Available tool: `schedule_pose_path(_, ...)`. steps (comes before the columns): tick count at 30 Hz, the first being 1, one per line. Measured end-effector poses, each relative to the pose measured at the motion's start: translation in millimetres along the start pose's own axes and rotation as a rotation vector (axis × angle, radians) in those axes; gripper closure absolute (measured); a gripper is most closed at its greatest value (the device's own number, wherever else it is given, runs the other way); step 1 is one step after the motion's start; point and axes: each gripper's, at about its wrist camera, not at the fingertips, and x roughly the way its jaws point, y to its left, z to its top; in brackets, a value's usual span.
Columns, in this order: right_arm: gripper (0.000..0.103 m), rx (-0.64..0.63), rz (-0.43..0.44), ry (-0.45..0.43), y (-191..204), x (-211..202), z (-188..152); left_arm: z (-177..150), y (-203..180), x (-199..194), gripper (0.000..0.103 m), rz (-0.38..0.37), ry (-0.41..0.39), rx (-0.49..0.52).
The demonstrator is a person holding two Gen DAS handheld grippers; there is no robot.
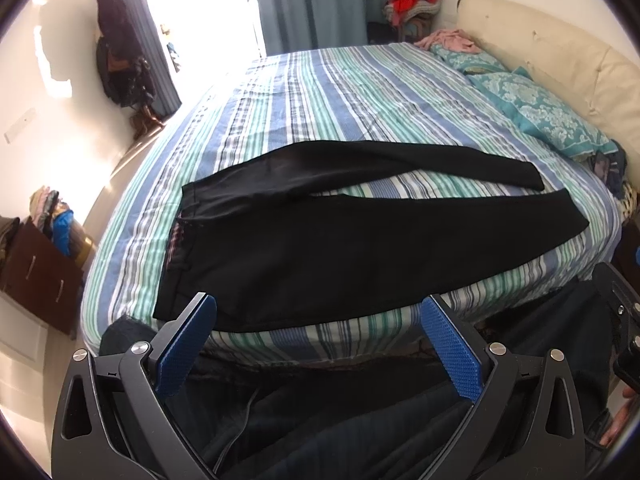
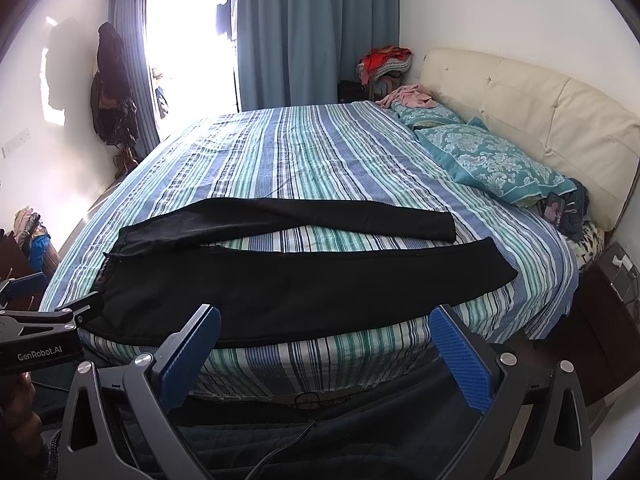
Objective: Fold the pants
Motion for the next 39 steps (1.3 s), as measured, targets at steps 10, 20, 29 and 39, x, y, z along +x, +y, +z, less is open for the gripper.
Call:
schedule_pose_path(10,0.0,-0.021,0.029,0.018,3,2,-1,0,-1,0,0.001,-0.002,0.001,0.01)
schedule_pose_path(20,0.0,-0.029,0.023,0.037,4,4,-2,-1,-2,3,0.001,-0.006,0.013,0.017)
schedule_pose_path(29,0.0,-0.048,0.028,0.051,9,9,-2,-1,-1,6,0.001,-0.002,0.019,0.019)
schedule_pose_path(39,0.0,-0.078,-0.002,0.071,15,14,-2,0,0,12,0.001,-0.007,0.035,0.022)
